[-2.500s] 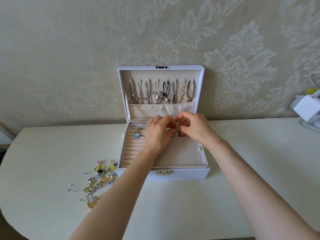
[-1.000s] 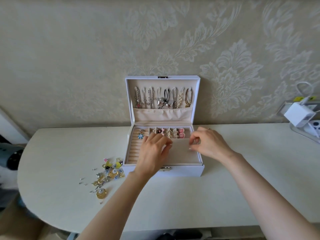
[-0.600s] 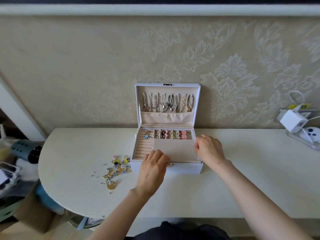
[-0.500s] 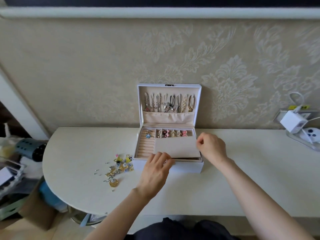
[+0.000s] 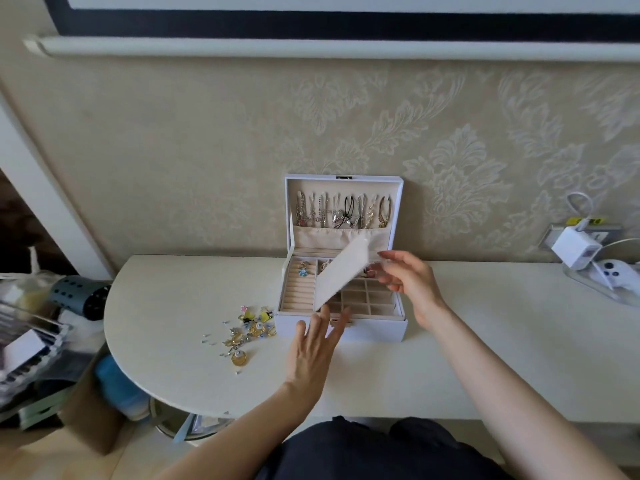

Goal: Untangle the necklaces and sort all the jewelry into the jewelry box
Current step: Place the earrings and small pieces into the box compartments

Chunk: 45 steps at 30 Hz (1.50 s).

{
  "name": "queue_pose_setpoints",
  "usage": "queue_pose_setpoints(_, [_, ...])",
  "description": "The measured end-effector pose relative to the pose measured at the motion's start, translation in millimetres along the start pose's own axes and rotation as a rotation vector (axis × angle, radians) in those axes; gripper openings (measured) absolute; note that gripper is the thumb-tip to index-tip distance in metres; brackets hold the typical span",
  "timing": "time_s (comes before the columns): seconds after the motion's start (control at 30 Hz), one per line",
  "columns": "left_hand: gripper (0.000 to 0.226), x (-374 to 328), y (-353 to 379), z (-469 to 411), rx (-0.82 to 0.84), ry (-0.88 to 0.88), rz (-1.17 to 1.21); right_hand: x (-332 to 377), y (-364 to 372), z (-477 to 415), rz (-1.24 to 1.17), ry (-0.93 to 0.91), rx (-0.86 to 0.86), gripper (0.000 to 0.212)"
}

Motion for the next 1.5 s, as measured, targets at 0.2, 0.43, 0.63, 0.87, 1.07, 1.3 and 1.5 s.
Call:
queue_pose_setpoints(0.2, [0.098, 1, -7, 2, -0.071, -0.084, 0.043, -29, 0, -4, 0.381, 0.013, -0.141, 0.017])
queue_pose_setpoints(0.43, [0.101, 5, -9, 2, -0.052, -0.056, 0.119, -44, 8, -7, 0.644, -0.060, -0.112, 0.013])
queue_pose_setpoints(0.63, [0.089, 21, -6, 13, -0.128, -0.028, 0.294, -38, 33, -2, 0.669, -0.136, -0.016, 0.014])
queue_pose_setpoints(0.87, [0.034, 70, 8, 60, -0.481, -0.173, 0.526, -26, 97, 31, 0.661, -0.337, 0.348, 0.011])
queue_pose_setpoints(1.07, [0.056, 138, 39, 69, -0.328, -0.634, 0.659, -49, 129, 39, 0.863, -0.290, 0.543, 0.017])
queue_pose_setpoints(1.3, [0.087, 155, 66, 47, 0.065, -0.472, 0.748, -67, 135, 31, 0.968, -0.317, 0.466, 0.023])
queue_pose_setpoints(1.5, [0.078, 149, 68, 19, 0.107, -0.279, 0.765, -69, 135, 33, 0.983, -0.335, 0.480, 0.026])
Point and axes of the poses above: each hand's wrist, its own z-axis away from the middle knuckle, its own y-axis out of the palm, x = y × z, the point moved 3 cm from there along -z, towards the middle knuckle, and after that the axes turned 4 degrees about y, right-handed, at the moved point
